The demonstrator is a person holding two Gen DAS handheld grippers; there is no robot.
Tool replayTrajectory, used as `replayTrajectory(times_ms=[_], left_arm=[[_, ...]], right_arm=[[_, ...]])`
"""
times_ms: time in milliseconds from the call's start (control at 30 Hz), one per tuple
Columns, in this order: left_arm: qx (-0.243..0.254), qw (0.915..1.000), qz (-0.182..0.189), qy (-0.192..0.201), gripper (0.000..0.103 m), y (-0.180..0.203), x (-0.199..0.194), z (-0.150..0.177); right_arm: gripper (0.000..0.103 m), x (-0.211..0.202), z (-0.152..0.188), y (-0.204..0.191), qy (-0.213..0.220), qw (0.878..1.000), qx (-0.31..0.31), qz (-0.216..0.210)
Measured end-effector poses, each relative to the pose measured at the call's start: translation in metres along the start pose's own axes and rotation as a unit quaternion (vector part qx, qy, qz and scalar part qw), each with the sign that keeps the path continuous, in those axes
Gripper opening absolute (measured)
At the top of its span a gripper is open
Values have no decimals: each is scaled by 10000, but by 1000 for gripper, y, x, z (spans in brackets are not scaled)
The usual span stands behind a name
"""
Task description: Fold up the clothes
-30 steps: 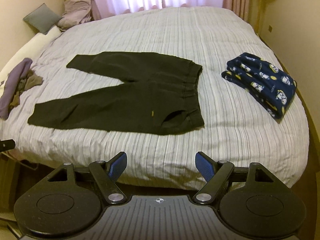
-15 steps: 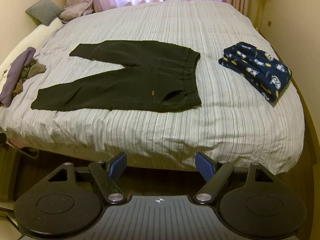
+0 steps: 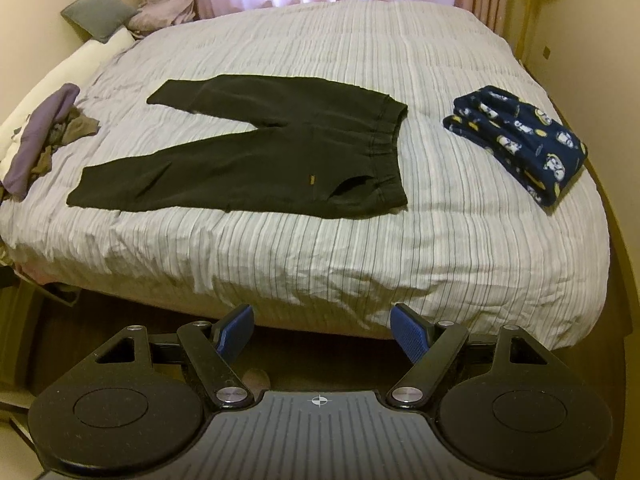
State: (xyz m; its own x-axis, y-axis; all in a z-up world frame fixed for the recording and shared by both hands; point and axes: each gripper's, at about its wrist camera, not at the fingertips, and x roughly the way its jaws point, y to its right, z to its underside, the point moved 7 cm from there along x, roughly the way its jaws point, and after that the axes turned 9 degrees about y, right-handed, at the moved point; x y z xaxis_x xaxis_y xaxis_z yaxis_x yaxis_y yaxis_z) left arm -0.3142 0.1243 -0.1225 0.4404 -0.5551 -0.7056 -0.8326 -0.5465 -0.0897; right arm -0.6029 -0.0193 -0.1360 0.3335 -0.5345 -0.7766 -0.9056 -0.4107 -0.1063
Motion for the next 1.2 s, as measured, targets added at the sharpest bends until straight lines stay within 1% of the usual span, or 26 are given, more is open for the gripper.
replayTrajectory(times_ms=[267, 433, 500, 700, 833, 1067, 1200], left_arm=[[34, 10000, 48, -37, 42, -4, 22, -15], [39, 9999, 97, -47, 42, -13, 50, -37], [31, 9999, 101, -50, 42, -19, 64, -47], [50, 9999, 133, -76, 42, -42, 104, -82], [72, 9998, 159, -97, 42, -58, 131, -106], [110, 9996, 204, -133, 43, -87, 178, -148], [137, 9994, 226, -208, 43, -103, 200, -160]], right_arm=[[78, 14, -13, -6, -41, 10000, -27, 63], [78, 29, -30, -13, -19, 9998, 52, 173], [78, 39, -42, -18, 16, 9998, 69, 177], [78, 72, -81, -42, 71, 9996, 103, 254], [78, 93, -104, -60, 27, 9993, 196, 307], [78, 126, -138, -97, 1, 9988, 264, 415], [78, 147, -149, -117, -40, 9985, 283, 462]])
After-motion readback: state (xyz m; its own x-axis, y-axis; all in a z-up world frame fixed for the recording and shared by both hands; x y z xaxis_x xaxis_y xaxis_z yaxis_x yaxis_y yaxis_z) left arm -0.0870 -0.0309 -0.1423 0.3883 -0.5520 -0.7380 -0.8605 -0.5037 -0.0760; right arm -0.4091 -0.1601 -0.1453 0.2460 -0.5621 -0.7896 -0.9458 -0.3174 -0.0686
